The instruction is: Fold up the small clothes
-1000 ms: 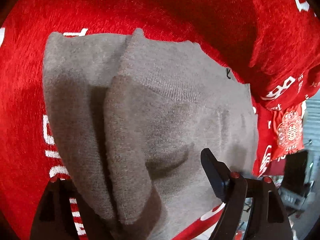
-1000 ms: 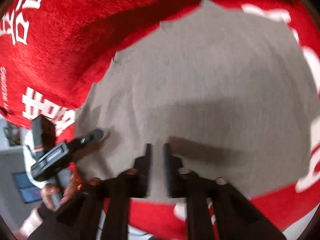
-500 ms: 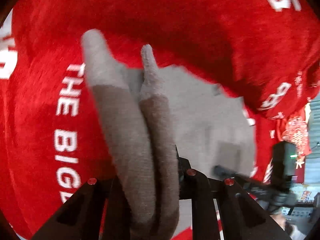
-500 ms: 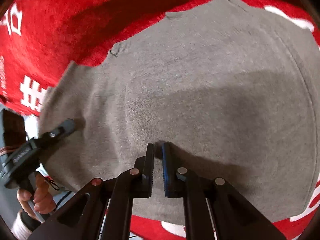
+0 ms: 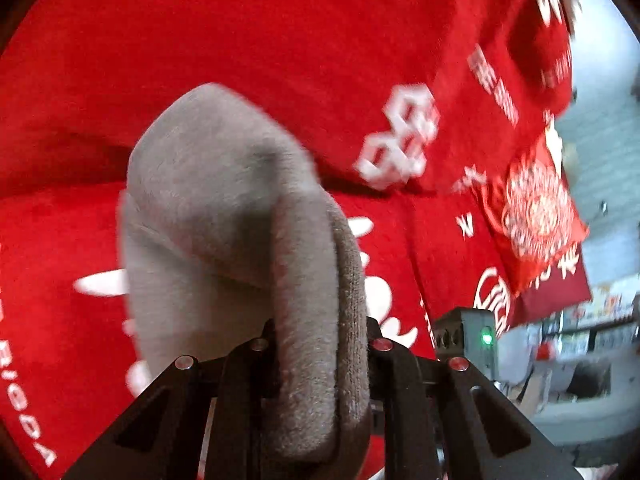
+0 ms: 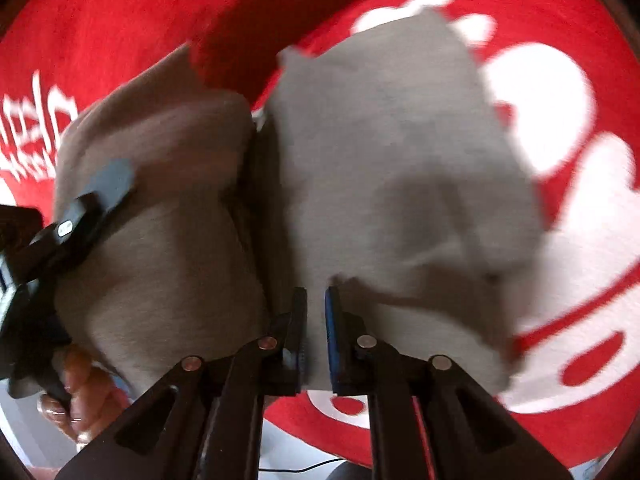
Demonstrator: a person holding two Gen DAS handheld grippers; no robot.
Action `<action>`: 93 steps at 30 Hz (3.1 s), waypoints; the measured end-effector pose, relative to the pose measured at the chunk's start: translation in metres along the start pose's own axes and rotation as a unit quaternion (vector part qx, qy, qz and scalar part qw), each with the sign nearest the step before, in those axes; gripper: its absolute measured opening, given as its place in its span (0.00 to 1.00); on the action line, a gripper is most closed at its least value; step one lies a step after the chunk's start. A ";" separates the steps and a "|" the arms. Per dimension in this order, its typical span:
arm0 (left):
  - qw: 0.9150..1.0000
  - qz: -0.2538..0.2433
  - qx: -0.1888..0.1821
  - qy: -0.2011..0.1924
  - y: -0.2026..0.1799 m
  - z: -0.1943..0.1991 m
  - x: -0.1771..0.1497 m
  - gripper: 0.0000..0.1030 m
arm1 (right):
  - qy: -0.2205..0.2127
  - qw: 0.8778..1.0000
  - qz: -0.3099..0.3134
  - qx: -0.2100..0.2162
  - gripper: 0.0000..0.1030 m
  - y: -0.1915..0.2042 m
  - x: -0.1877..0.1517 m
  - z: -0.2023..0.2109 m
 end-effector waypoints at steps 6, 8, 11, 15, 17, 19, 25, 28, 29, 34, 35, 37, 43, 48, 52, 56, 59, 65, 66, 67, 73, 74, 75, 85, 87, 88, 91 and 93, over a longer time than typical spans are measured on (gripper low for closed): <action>0.990 -0.051 0.101 0.084 -0.040 -0.089 -0.013 0.19 | 0.000 0.996 -0.074 0.044 0.15 -0.052 -0.001 0.013; 0.986 -0.062 0.125 0.092 -0.047 -0.097 -0.018 0.19 | 0.002 0.995 -0.082 0.056 0.15 -0.059 -0.002 0.012; 0.983 -0.096 0.139 0.071 -0.060 -0.078 -0.023 0.35 | 0.002 0.994 -0.084 0.066 0.18 -0.063 -0.003 0.005; 0.985 -0.110 0.134 0.016 -0.076 -0.048 -0.012 0.91 | -0.023 0.992 -0.095 0.079 0.22 -0.077 0.003 0.026; 0.982 -0.118 0.151 -0.002 -0.079 -0.033 -0.011 0.91 | -0.042 0.989 -0.106 0.096 0.28 -0.082 0.007 0.034; 0.980 -0.111 0.163 -0.006 -0.069 -0.024 -0.008 0.91 | -0.064 0.983 -0.125 0.117 0.37 -0.091 0.012 0.046; 0.982 -0.034 0.187 0.005 0.001 0.010 -0.021 0.91 | -0.093 0.952 -0.199 0.215 0.66 -0.124 0.015 0.064; 0.977 0.002 0.215 0.004 0.040 0.021 -0.037 0.91 | -0.076 0.951 -0.186 0.234 0.66 -0.118 0.015 0.053; 0.975 0.009 0.221 0.005 0.044 0.021 -0.042 0.91 | -0.065 0.957 -0.176 0.222 0.66 -0.109 0.019 0.043; 0.968 0.044 0.246 0.011 0.074 0.022 -0.064 0.91 | -0.010 0.997 -0.053 0.062 0.20 -0.064 0.037 0.035; 0.968 0.046 0.246 0.010 0.074 0.021 -0.066 0.91 | -0.016 0.999 -0.022 0.045 0.20 -0.055 0.037 0.039; 0.968 0.046 0.248 0.006 0.075 0.021 -0.070 0.91 | -0.030 0.999 0.027 0.028 0.20 -0.040 0.034 0.052; 0.964 0.033 0.261 0.030 0.079 -0.002 -0.088 0.91 | -0.019 0.997 0.017 -0.067 0.20 -0.074 0.027 0.049; 0.963 0.021 0.267 0.034 0.080 -0.003 -0.104 0.91 | -0.029 0.995 0.028 -0.093 0.27 -0.073 0.020 0.063; 0.957 0.014 0.287 0.047 0.079 0.002 -0.115 0.91 | -0.032 0.990 0.039 -0.128 0.34 -0.075 0.011 0.081; 0.952 0.019 0.301 0.051 0.081 0.005 -0.126 0.91 | -0.040 0.988 0.060 -0.134 0.34 -0.062 0.000 0.095; 0.947 0.032 0.311 0.071 0.088 -0.003 -0.140 0.91 | -0.040 0.989 0.077 -0.123 0.34 -0.048 -0.012 0.105; 0.946 0.054 0.311 0.078 0.094 0.000 -0.157 0.91 | -0.019 0.983 0.130 -0.125 0.18 -0.007 -0.033 0.086; 0.946 0.055 0.310 0.078 0.093 0.001 -0.158 0.91 | -0.014 0.980 0.139 -0.140 0.18 -0.004 -0.035 0.080; 0.947 0.055 0.307 0.077 0.093 0.002 -0.159 0.91 | -0.009 0.977 0.146 -0.157 0.18 -0.003 -0.036 0.072; 0.951 0.061 0.293 0.071 0.090 0.008 -0.161 0.91 | -0.001 0.963 0.123 -0.240 0.15 -0.034 -0.032 0.043; 0.952 0.062 0.291 0.069 0.091 0.009 -0.161 0.91 | -0.004 0.961 0.109 -0.255 0.16 -0.044 -0.033 0.043; 0.953 0.064 0.288 0.069 0.091 0.009 -0.162 0.91 | -0.006 0.962 0.099 -0.253 0.16 -0.049 -0.034 0.045; 0.957 0.067 0.280 0.042 0.080 0.024 -0.153 0.91 | -0.066 0.969 0.130 -0.201 0.38 -0.017 -0.034 0.075; 0.958 0.071 0.276 0.034 0.077 0.025 -0.146 0.91 | -0.053 0.961 0.150 -0.225 0.39 -0.010 -0.028 0.065; 0.958 0.071 0.275 0.032 0.078 0.025 -0.143 0.91 | -0.044 0.959 0.153 -0.236 0.36 -0.011 -0.025 0.059; 0.959 0.071 0.274 0.032 0.073 0.020 -0.137 0.91 | -0.038 0.956 0.133 -0.260 0.08 -0.025 -0.012 0.044; 0.959 0.069 0.274 0.034 0.072 0.017 -0.137 0.91 | -0.043 0.964 0.082 -0.248 0.08 -0.047 -0.008 0.050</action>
Point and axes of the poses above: each gripper's, at about its wrist camera, not at the fingertips, and z roughly against the way its jaws point, y to its left, x to its top, the point moved 1 cm from there along -z, roughly the way its jaws point, and after that the axes turned 2 degrees about z, right-handed, at the moved point
